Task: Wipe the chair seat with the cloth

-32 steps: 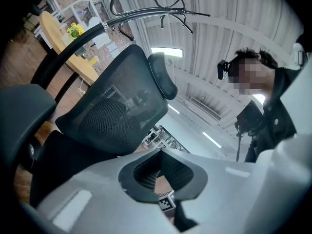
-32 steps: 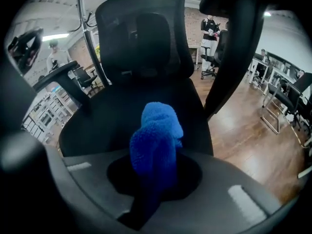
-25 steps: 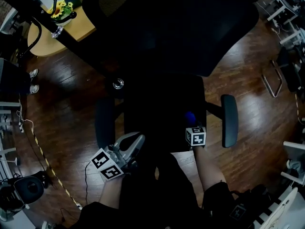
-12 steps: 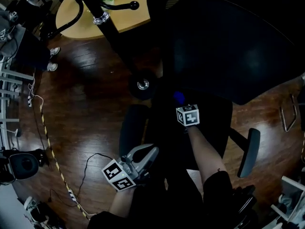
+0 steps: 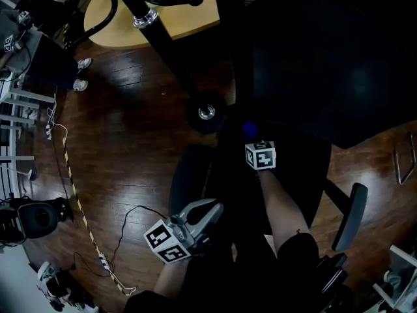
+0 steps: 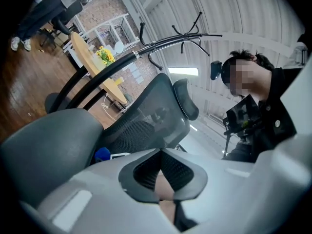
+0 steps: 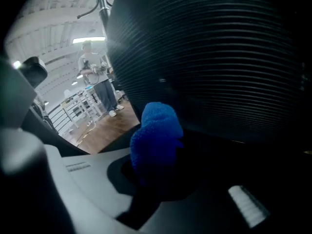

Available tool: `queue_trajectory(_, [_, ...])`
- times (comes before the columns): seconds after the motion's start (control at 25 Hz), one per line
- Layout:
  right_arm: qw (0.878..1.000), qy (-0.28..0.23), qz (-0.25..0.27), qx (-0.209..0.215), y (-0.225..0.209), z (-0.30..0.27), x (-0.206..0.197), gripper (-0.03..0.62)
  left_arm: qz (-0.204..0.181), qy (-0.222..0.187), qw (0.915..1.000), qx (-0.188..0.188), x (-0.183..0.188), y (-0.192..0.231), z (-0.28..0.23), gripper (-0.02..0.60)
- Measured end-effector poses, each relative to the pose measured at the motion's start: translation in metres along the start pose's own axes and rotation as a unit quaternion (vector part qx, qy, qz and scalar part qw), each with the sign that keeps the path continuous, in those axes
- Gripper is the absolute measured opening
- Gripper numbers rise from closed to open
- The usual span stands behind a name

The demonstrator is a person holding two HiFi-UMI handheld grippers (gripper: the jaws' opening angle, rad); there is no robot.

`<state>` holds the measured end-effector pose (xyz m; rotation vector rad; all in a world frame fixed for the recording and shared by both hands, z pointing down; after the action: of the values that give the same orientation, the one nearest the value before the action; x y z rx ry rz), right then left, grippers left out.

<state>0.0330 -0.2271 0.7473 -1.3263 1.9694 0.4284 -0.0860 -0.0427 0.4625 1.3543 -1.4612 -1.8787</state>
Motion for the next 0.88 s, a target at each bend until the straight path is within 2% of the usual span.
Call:
queue_trajectory(0.24, [0.994, 0.028, -0.049, -0.096, -0.096, 0.059, -0.06, 0.035, -0.001, 0.036, 0.9993, -0.007, -0.013, 0.003, -0.014, 0.002])
queue_trajectory(0.52, [0.972, 0.056, -0.104, -0.204, -0.198, 0.166, -0.128, 0.035, 0.003, 0.076, 0.9969, -0.018, -0.032, -0.002, -0.034, 0.002])
queue_trajectory(0.64, [0.966, 0.059, -0.116, -0.222, -0.216, 0.193, -0.14, 0.035, 0.0, 0.094, 0.9953, -0.026, -0.035, -0.013, -0.044, 0.002])
queue_trajectory(0.88, [0.966, 0.05, -0.118, -0.224, -0.222, 0.209, -0.142, 0.035, -0.006, 0.106, 0.9939, -0.032, -0.046, -0.028, -0.052, 0.002])
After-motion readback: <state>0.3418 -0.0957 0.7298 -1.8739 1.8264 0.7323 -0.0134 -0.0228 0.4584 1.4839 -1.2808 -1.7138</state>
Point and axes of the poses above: the fingertips, and each gripper's own axes: z backward along the fingers, y to its left, x out of its top, the point moved 1 cm from there along z, backward along the fingers, and after that the axes turned 12 degrees about z, right-handed, at the moved point
